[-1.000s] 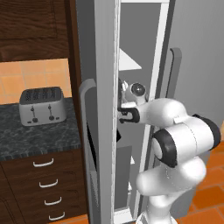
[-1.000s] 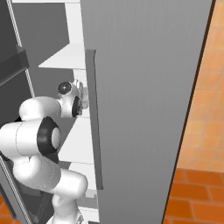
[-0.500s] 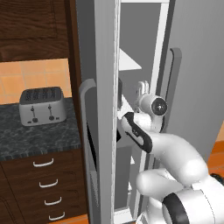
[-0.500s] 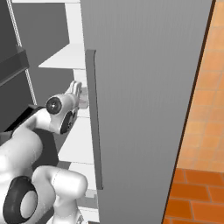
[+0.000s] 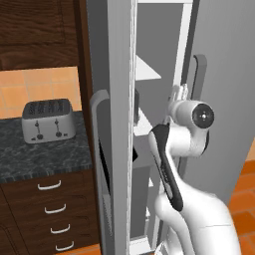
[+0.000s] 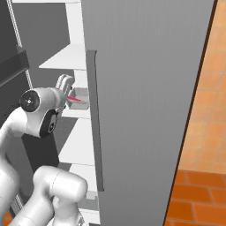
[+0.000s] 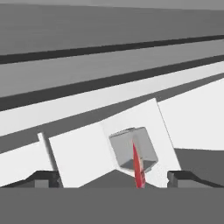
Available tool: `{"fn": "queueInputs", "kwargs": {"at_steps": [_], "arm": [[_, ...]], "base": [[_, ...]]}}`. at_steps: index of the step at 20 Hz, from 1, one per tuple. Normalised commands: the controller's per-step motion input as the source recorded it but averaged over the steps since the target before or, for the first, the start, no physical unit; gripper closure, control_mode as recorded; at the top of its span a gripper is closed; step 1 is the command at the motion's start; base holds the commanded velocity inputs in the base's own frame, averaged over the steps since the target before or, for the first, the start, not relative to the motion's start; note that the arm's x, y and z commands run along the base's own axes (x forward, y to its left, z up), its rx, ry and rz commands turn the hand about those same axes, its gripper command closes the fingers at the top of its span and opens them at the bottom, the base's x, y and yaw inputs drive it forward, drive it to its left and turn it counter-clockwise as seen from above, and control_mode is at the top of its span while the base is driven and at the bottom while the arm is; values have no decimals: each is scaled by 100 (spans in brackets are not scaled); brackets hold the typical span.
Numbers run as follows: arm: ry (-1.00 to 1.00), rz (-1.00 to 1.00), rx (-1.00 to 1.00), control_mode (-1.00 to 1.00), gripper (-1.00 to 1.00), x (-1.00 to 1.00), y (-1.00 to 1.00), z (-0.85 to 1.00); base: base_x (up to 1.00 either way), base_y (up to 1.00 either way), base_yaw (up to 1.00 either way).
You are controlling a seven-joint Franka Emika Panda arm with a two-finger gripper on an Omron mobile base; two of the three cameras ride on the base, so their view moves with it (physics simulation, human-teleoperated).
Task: Take the meat container that has the steak and place it on the second highest rack of the freezer. Then take the vegetable container that has the garlic and eggplant and place it on the highest rack of the freezer.
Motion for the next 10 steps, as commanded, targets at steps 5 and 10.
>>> {"fn": "queueInputs", "kwargs": {"at_steps": [5,10], "arm": [[32,-8,15,-100,-100,-100,-23,82],[28,-5,7,-100,-100,-100,-92,-51]], "base": [[0,0,0],[0,0,0]]}}
